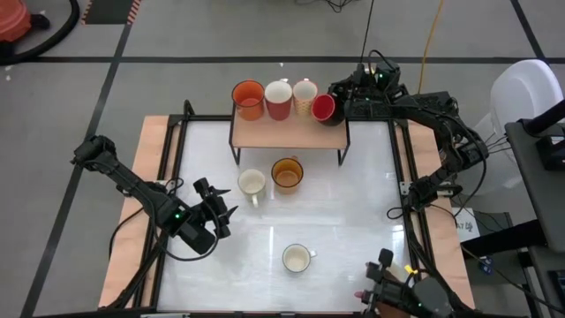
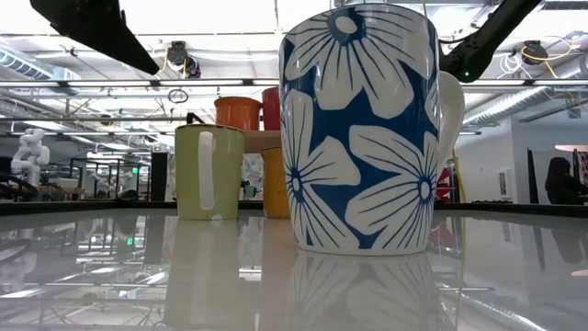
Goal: Place coffee mugs
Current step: Put the black mug on the shelf
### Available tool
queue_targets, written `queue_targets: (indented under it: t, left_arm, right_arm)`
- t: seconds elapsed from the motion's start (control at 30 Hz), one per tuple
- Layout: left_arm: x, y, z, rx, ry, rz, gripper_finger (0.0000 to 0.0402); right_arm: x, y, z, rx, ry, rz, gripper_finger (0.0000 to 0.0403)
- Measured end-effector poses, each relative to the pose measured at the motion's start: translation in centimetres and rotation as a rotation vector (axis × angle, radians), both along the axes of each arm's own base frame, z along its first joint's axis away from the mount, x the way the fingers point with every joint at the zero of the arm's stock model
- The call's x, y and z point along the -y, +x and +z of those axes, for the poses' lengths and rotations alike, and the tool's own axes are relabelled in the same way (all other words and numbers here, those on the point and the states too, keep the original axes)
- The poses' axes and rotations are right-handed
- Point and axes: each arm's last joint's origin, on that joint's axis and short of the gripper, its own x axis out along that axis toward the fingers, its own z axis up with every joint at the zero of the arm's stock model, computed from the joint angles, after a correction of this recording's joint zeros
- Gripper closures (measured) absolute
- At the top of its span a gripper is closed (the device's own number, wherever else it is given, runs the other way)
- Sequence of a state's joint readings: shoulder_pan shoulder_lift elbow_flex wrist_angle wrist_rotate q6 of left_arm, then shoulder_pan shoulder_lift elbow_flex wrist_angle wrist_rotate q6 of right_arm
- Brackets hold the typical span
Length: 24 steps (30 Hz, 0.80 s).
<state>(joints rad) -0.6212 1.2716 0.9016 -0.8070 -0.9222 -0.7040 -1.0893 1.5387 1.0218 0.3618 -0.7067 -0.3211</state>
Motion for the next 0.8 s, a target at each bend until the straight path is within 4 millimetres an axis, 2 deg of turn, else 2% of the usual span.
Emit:
queue_targets:
  t: [0.23, 0.8]
  left_arm:
    - [0.0, 0.0, 0.0, -0.001, 0.0, 0.0, 0.014]
    - [0.0, 0.0, 0.0, -0.003, 0.004, -0.004, 0.014]
  right_arm:
    - [0.4, -0.6, 0.0, -0.004, -0.006, -0.023, 0.0317]
    - [1.0, -2.0, -0.3, -0.012, 0.037, -0.071, 0.0257]
